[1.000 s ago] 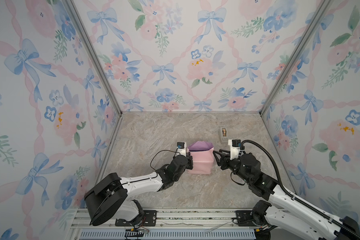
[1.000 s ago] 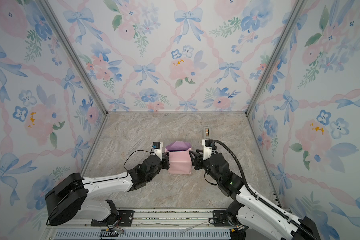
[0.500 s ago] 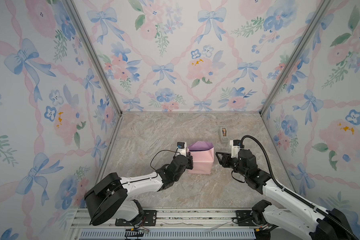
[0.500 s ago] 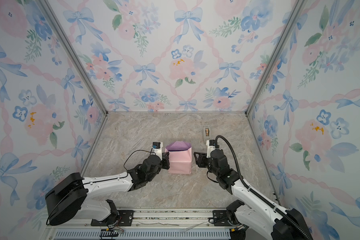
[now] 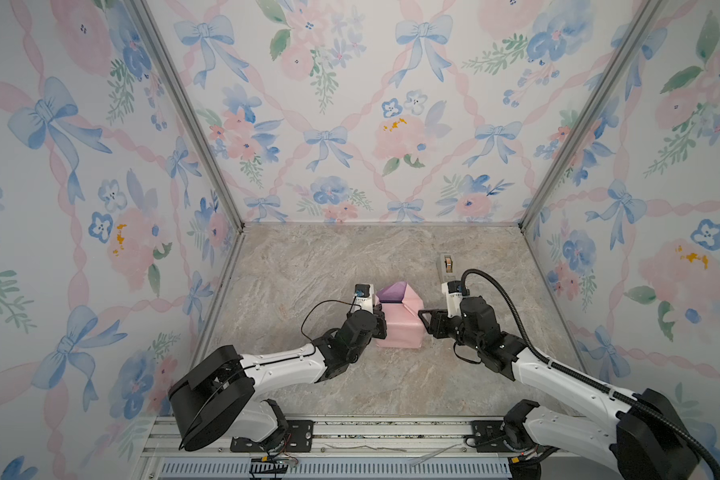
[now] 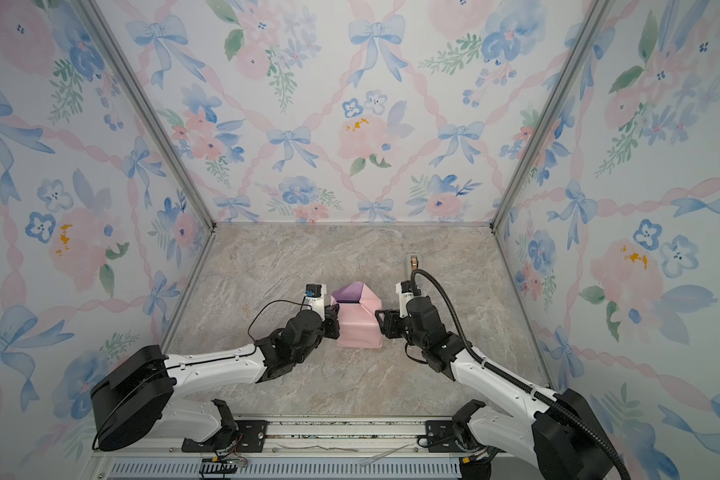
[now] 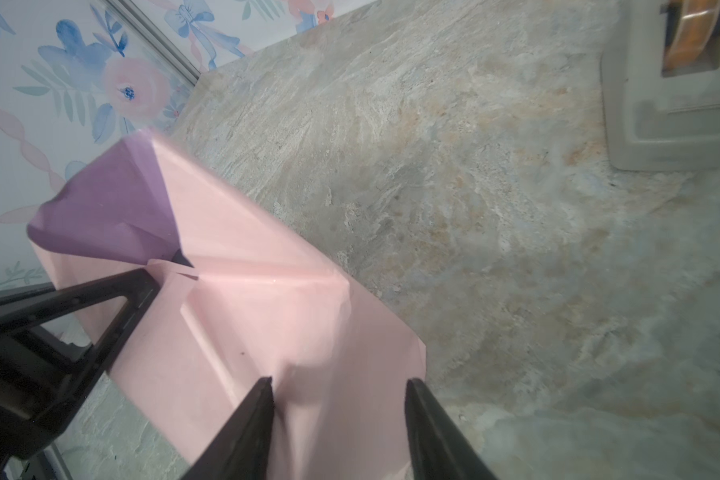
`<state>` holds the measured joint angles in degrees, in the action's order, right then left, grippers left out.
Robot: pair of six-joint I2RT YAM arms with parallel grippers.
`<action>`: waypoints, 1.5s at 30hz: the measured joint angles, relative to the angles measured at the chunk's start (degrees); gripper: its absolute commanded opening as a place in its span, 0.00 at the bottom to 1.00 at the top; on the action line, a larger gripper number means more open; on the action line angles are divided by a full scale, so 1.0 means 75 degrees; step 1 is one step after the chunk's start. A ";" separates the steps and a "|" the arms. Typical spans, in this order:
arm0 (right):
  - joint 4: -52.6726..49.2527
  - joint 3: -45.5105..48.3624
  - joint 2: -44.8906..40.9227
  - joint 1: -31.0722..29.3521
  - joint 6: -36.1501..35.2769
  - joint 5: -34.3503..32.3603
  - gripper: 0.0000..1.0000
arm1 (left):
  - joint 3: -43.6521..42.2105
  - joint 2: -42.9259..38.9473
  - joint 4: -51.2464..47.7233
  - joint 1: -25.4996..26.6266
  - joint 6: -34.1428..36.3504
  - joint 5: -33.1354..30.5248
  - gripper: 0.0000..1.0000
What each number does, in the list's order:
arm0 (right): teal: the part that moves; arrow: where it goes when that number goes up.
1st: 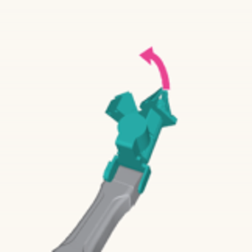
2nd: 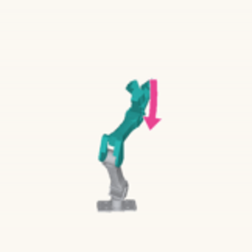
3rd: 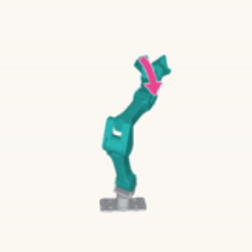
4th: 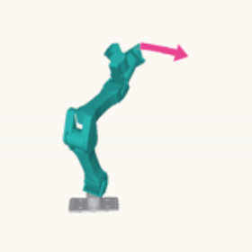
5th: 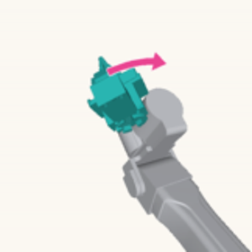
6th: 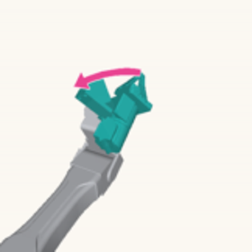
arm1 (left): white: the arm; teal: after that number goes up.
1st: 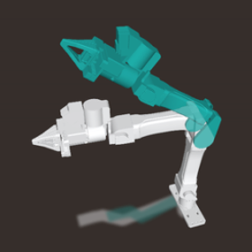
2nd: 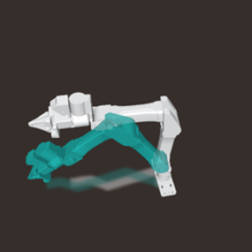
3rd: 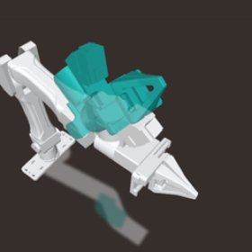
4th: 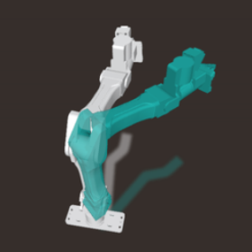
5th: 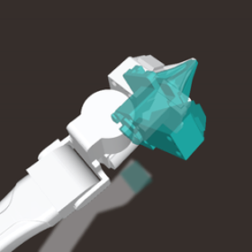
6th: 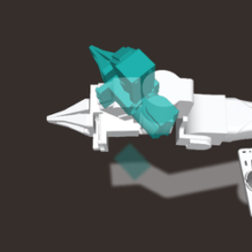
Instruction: Wrap the gift box in paper
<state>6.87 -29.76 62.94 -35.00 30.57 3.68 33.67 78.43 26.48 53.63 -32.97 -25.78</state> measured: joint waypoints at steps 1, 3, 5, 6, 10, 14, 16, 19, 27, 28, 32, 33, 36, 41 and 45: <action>-0.0108 -0.0070 0.0009 0.0000 -0.0052 0.0026 0.54 | 0.0000 0.0000 -0.0006 0.0000 0.0017 0.0003 0.16; -0.0335 -0.0169 0.0017 -0.0003 -0.0181 0.0061 0.54 | 0.0000 0.0000 -0.0012 0.0000 0.0102 0.0003 0.25; -0.0525 -0.0274 0.0050 -0.0003 -0.0303 0.0082 0.54 | 0.0000 -0.0015 -0.0017 -0.0003 0.0157 0.0015 0.32; -0.0586 -0.0318 0.0070 -0.0003 -0.0341 0.0082 0.54 | 0.0000 -0.0047 -0.0041 -0.0003 0.0160 0.0038 0.37; -0.0778 -0.0481 0.0181 0.0003 -0.0469 0.0085 0.54 | 0.0006 -0.0367 -0.0067 -0.0064 0.0207 0.0338 0.50; -0.0842 -0.0545 0.0221 0.0017 -0.0539 0.0096 0.54 | 0.0000 -0.1058 -0.0073 -0.0210 0.0242 0.0568 0.55; -0.0845 -0.0551 0.0230 0.0026 -0.0542 0.0122 0.54 | -0.0041 -0.1530 -0.0058 -0.0315 0.0251 0.0612 0.56; -0.0833 -0.0571 0.0277 0.0061 -0.0542 0.0198 0.54 | -0.0286 -0.2299 -0.0073 -0.0589 0.0230 0.0565 0.56; -0.0810 -0.0632 0.0385 0.0061 -0.0542 0.0347 0.54 | -0.0775 -0.2541 -0.0463 -0.1323 0.0154 0.0629 0.55; -0.0807 -0.0632 0.0385 0.0061 -0.0542 0.0350 0.54 | -0.0775 -0.2378 -0.0469 -0.1326 0.0143 0.0726 0.55; -0.0804 -0.0632 0.0388 0.0061 -0.0542 0.0434 0.54 | -0.0737 -0.1667 -0.0466 -0.1326 0.0134 0.1142 0.55; -0.0799 -0.0632 0.0396 0.0061 -0.0542 0.0446 0.54 | -0.0705 -0.1504 -0.0463 -0.1326 0.0134 0.1247 0.55; -0.0799 -0.0638 0.0399 0.0061 -0.0545 0.0487 0.54 | -0.0615 -0.1139 -0.0315 -0.1326 0.0134 0.1542 0.55; -0.0755 -0.0638 0.0437 0.0061 -0.0565 0.0539 0.54 | -0.0385 -0.0772 0.0076 -0.1326 0.0140 0.2002 0.54; -0.0679 -0.0638 0.0493 0.0061 -0.0574 0.0606 0.54 | -0.0221 -0.0463 0.0291 -0.1326 0.0195 0.2308 0.54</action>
<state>1.78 -34.54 66.63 -34.54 26.26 8.23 32.01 74.96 28.67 43.68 -31.51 -8.47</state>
